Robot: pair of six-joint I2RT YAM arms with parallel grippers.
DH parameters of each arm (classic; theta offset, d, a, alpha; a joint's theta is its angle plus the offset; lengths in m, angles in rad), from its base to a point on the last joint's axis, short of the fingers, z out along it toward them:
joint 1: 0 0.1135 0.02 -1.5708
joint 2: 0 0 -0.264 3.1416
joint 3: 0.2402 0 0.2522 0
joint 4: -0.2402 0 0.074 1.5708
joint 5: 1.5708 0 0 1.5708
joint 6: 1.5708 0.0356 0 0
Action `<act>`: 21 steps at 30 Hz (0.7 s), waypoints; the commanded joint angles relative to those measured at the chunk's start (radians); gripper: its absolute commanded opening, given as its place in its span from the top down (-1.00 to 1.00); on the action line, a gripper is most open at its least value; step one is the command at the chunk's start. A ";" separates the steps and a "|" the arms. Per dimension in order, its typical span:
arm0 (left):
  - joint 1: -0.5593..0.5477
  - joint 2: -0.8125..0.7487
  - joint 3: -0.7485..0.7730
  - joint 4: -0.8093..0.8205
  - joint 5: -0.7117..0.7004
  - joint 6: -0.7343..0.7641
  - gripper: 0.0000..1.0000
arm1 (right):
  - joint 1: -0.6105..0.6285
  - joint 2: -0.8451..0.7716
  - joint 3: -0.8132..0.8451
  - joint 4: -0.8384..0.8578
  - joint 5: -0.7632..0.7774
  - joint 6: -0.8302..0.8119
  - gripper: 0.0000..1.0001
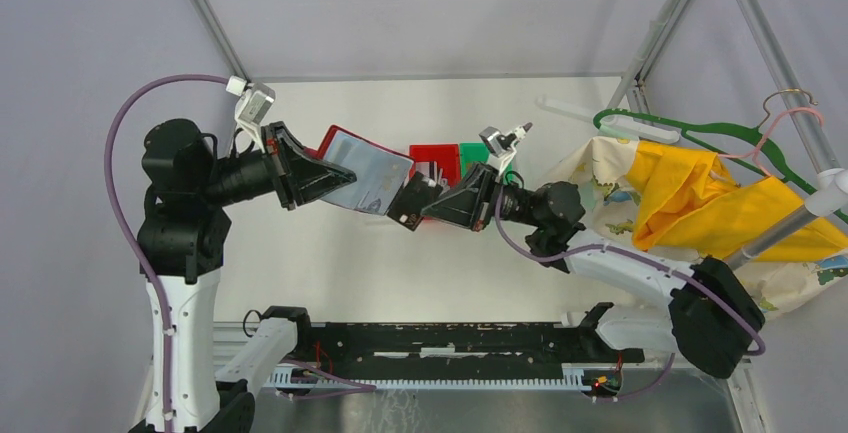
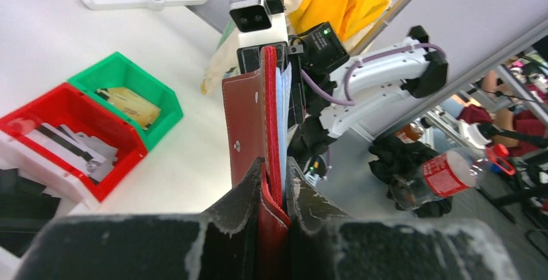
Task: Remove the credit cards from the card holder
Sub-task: Place the credit card in the storage box.
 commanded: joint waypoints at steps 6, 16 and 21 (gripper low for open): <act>-0.002 0.023 0.044 -0.072 -0.157 0.202 0.69 | -0.192 -0.106 0.063 -0.714 -0.067 -0.397 1.00; -0.001 0.022 0.080 -0.123 -0.133 0.237 0.67 | -0.180 0.301 0.399 -1.042 0.071 -0.667 1.00; -0.001 0.007 0.076 -0.122 -0.100 0.236 0.67 | -0.133 0.523 0.656 -1.171 0.136 -0.715 1.00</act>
